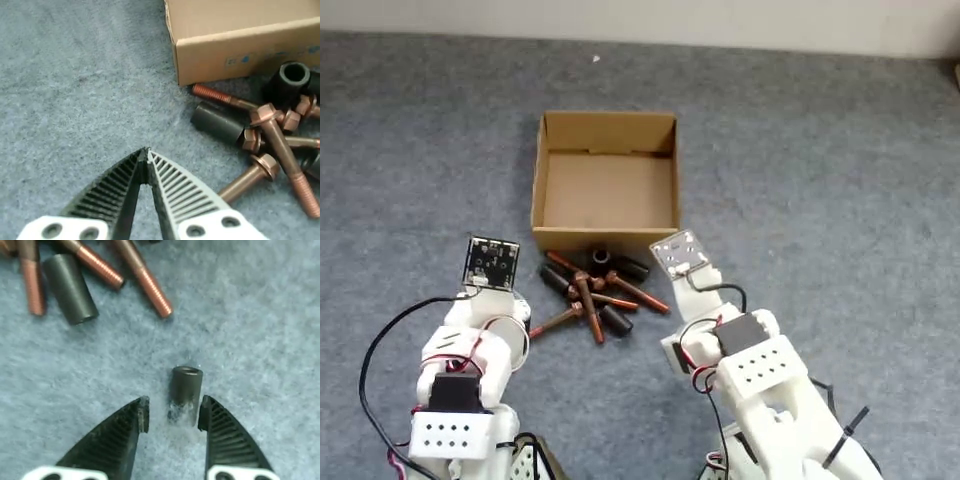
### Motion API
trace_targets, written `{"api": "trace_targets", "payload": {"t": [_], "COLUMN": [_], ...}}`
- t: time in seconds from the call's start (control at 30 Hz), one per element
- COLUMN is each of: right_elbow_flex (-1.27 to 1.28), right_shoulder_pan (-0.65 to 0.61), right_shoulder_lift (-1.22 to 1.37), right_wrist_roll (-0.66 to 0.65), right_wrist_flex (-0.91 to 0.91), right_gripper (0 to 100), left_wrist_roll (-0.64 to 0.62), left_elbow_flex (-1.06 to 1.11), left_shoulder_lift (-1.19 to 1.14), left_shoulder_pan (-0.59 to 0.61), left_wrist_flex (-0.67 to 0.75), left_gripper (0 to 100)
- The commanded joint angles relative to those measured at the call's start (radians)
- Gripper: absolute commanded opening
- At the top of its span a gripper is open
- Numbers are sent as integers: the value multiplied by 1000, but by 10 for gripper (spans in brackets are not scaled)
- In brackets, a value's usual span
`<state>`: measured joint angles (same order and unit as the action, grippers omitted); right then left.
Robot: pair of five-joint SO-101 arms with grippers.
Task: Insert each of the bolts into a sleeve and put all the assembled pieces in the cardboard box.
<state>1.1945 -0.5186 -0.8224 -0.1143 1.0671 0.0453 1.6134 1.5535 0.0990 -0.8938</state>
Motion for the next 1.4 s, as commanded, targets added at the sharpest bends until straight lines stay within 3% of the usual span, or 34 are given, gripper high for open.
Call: {"api": "trace_targets", "payload": {"t": [0.0, 0.3, 0.47, 0.9, 1.23, 1.37], "right_elbow_flex": [18, 94, 94, 96, -209, -229], "right_shoulder_pan": [12, 13, 13, 10, 10, 10], "right_shoulder_lift": [2, 2, 2, 12, 499, 558], "right_wrist_roll": [-15, -14, -14, -15, -14, -14], "right_wrist_flex": [-18, -101, -128, -128, -59, -110], "right_gripper": [166, 163, 83, 81, 77, 39], "left_wrist_roll": [11, 11, 11, 11, 11, 11], "left_elbow_flex": [-8, -8, -7, 8, 10, 12], "left_shoulder_lift": [10, 10, 10, 10, 10, 10], "left_shoulder_pan": [12, 12, 12, 12, 12, 12], "left_wrist_flex": [3, 0, -2, 3, 3, 3], "left_gripper": [11, 11, 11, 11, 11, 11]}}
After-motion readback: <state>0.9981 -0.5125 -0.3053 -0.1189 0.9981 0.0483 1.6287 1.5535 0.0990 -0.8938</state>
